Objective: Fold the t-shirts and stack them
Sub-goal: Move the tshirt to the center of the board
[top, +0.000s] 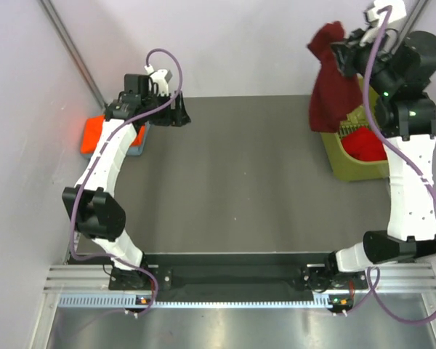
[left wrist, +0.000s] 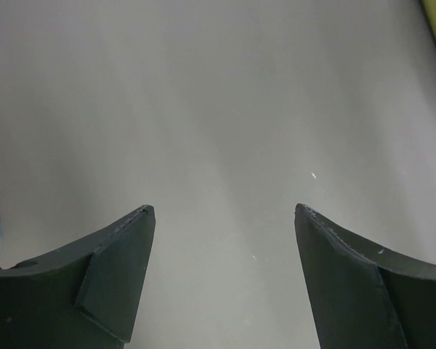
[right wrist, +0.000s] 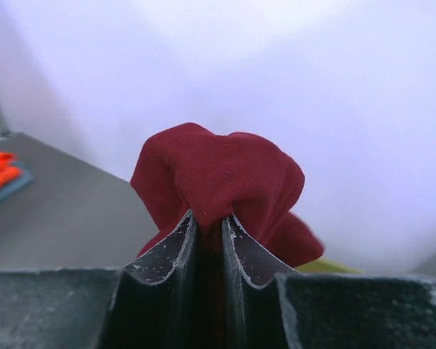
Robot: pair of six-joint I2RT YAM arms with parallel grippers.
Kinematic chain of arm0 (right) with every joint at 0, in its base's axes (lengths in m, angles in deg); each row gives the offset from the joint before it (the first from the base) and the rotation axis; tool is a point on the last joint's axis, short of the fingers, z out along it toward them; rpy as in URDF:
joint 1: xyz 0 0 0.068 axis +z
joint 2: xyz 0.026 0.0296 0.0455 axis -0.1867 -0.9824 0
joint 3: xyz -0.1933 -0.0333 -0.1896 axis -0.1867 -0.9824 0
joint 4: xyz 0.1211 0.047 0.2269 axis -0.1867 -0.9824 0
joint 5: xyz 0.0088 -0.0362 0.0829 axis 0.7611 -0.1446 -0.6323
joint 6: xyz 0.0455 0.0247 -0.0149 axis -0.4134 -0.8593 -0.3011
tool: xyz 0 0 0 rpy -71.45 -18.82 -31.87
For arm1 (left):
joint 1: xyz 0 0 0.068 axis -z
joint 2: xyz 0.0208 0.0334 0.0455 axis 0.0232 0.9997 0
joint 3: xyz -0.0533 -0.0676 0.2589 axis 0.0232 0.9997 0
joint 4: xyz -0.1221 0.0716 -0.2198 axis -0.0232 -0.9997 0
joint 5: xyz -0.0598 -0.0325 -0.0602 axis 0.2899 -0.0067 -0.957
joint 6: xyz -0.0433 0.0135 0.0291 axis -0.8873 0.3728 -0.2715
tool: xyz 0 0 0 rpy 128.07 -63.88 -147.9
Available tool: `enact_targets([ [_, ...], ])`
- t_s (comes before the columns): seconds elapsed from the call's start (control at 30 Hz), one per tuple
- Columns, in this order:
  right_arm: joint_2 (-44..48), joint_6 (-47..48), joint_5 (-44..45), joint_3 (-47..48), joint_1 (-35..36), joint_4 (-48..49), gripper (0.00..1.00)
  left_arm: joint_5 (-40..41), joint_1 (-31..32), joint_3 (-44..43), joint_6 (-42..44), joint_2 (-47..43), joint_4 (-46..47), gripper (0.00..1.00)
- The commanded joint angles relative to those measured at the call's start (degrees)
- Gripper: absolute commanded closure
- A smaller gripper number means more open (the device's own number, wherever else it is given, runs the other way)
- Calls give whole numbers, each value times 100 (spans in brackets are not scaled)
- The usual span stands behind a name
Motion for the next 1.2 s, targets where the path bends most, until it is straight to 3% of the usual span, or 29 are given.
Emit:
enact_targets([
  [0.0, -255, 337, 2, 785, 731, -139, 100, -193, 12, 575, -387, -799, 567, 18],
  [0.13, -580, 434, 196, 1761, 1583, -314, 100, 45, -5, 1042, -441, -1256, 560, 18],
  [0.23, -529, 347, 292, 1597, 1962, -253, 100, 203, -5, 1323, -467, -1494, 674, 18],
  [0.37, -186, -14, 310, -322, 2016, -113, 100, 352, -5, 1586, -555, -1556, 718, 21],
  [0.57, -44, 345, 388, -2355, 1998, 317, 97, 318, 3, 2061, -407, -1390, 973, 22],
  [0.6, -132, 590, 433, -2499, 2007, 327, 69, 352, 3, 2079, -345, -1302, 930, 22],
  [0.67, -438, 584, 582, -2753, 1989, 82, 34, 432, 3, 1974, -284, -1030, 763, 22],
  [0.73, -589, 740, 469, -2912, 1954, -111, 16, 187, 3, 1939, -178, -932, 666, 22],
  [0.77, -694, 820, 494, -3018, 1954, -130, 13, 107, 3, 1965, -160, -871, 657, 22],
  [0.83, -739, 716, 679, -3124, 1893, 88, 12, -7, 21, 2140, -169, -844, 665, 24],
  [1.03, -1196, -23, 162, -2835, 1857, 292, 21, -349, 30, 2651, -239, -529, 701, 25],
  [1.17, -1319, 38, -59, -2685, 1901, 327, 24, -1193, 30, 2519, -300, 261, 516, 26],
])
